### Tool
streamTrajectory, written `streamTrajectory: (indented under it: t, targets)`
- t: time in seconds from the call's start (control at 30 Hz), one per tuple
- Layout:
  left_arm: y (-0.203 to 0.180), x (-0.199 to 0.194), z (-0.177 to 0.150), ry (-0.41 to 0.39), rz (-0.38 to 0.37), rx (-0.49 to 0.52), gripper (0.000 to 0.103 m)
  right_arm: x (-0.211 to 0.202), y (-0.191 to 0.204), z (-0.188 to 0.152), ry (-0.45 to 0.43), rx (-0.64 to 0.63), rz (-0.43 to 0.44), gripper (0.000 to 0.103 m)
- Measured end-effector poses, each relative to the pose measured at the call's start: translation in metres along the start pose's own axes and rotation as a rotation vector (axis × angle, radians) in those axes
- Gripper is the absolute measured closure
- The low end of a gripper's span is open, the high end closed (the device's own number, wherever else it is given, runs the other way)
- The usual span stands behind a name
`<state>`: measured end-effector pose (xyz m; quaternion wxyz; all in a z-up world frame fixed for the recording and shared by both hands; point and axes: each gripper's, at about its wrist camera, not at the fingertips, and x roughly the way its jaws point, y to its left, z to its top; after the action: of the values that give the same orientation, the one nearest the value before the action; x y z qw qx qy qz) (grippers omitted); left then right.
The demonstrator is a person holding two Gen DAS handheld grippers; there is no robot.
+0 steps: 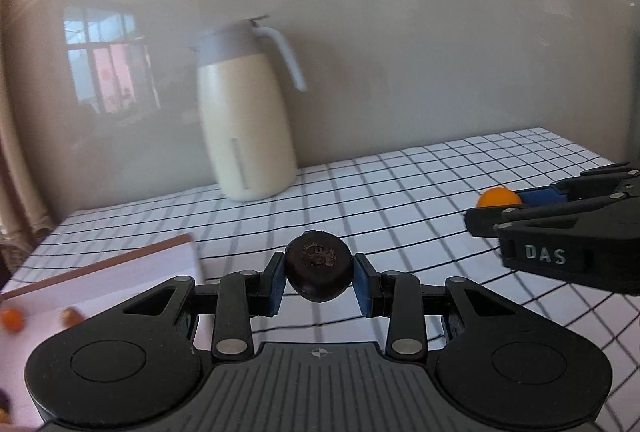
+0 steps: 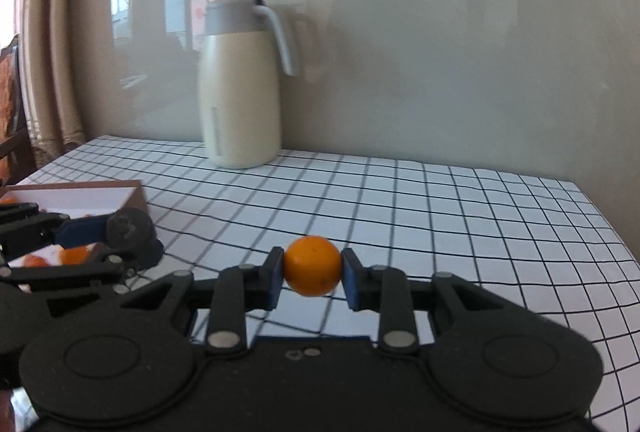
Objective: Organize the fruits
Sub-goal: 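Carry mangosteen and orange into the box and open both grippers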
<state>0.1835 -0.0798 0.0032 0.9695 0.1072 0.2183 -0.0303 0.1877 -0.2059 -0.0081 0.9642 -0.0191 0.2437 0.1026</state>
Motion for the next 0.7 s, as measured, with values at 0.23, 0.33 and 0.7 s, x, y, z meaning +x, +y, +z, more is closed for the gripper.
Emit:
streamTrajectory:
  t: [0.23,0.33,0.7]
  targets:
    - [0.042,-0.032,-0.01,-0.031,0.069,-0.026,0.067,-0.015,0.035,-0.001,-0.01,-0.045,0.052,0.082]
    - [0.058,-0.043,-0.014,-0.04,0.091,-0.034,0.067,-0.019,0.053,-0.004,-0.004,-0.073,0.073,0.082]
    - [0.12,-0.074,-0.043,-0.034,0.177,-0.107,0.067,-0.024,0.119,0.001,-0.031,-0.151,0.152,0.082]
